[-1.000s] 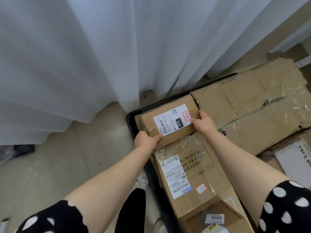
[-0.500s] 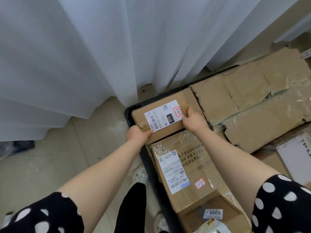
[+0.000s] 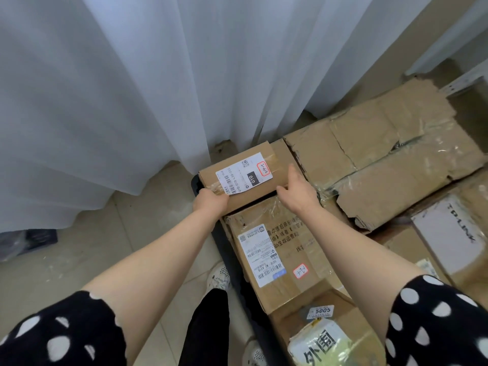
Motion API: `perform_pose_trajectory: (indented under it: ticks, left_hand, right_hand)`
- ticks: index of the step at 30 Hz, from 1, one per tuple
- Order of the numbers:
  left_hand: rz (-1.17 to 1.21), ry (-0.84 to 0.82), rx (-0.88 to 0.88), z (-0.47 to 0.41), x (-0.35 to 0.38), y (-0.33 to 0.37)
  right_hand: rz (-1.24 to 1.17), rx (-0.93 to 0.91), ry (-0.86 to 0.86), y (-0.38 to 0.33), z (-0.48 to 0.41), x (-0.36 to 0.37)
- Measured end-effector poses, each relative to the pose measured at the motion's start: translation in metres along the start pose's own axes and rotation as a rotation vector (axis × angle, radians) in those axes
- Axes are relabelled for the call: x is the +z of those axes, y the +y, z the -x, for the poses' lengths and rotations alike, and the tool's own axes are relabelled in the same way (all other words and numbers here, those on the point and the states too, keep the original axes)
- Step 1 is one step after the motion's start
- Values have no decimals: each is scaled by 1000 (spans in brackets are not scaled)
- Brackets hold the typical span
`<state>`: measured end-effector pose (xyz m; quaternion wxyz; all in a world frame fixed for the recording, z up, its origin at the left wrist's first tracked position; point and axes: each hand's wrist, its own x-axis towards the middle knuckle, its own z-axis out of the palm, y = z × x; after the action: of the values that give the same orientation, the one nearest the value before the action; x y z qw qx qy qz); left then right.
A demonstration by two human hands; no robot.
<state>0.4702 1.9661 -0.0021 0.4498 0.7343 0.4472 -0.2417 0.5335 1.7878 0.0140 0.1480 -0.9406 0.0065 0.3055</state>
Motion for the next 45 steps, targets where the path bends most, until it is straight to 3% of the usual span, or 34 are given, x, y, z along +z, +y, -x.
perform_pose_trajectory:
  ticks: [9,16,21,27,38,45]
  left_hand:
    - [-205,87,399,148,6,30]
    - [-618,64,702,305,69,43]
    - [-904,21,952,406,131,51]
    - [-1049,-117,1284,505,218,31]
    - [-1275,-290,1554,669,351,-79]
    - [-1298,-283,1563,783,484,-146]
  right_hand:
    - [-47,-51,136,65,135,-49]
    - [-52,12,262,172,279,-91]
    - [-152,136,357,264,377,-112]
    - [-287,405,514,362,506,-97]
    - [-359,725,525,501,706,-27]
    - [-350,737,523,651,797,13]
